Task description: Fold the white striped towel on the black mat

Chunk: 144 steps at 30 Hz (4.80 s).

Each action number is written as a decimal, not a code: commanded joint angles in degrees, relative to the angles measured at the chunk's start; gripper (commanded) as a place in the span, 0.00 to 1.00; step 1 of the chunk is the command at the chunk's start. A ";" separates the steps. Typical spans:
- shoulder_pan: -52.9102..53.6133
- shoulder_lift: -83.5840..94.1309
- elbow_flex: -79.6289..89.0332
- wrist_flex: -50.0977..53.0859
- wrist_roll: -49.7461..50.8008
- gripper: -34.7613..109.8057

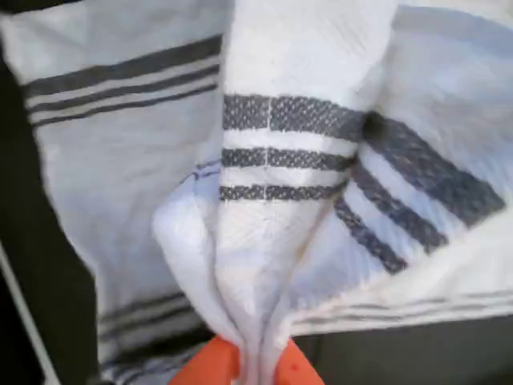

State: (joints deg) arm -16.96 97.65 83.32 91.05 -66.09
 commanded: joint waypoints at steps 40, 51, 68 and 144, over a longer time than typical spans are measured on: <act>-16.96 -31.03 -4.83 -26.72 9.40 0.45; -16.08 -41.22 -8.00 -28.21 11.16 0.24; -10.20 -14.24 -11.95 -4.31 9.23 0.24; 26.02 -15.56 5.71 -28.92 -2.37 0.28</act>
State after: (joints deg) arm 9.23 81.91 91.14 63.11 -71.37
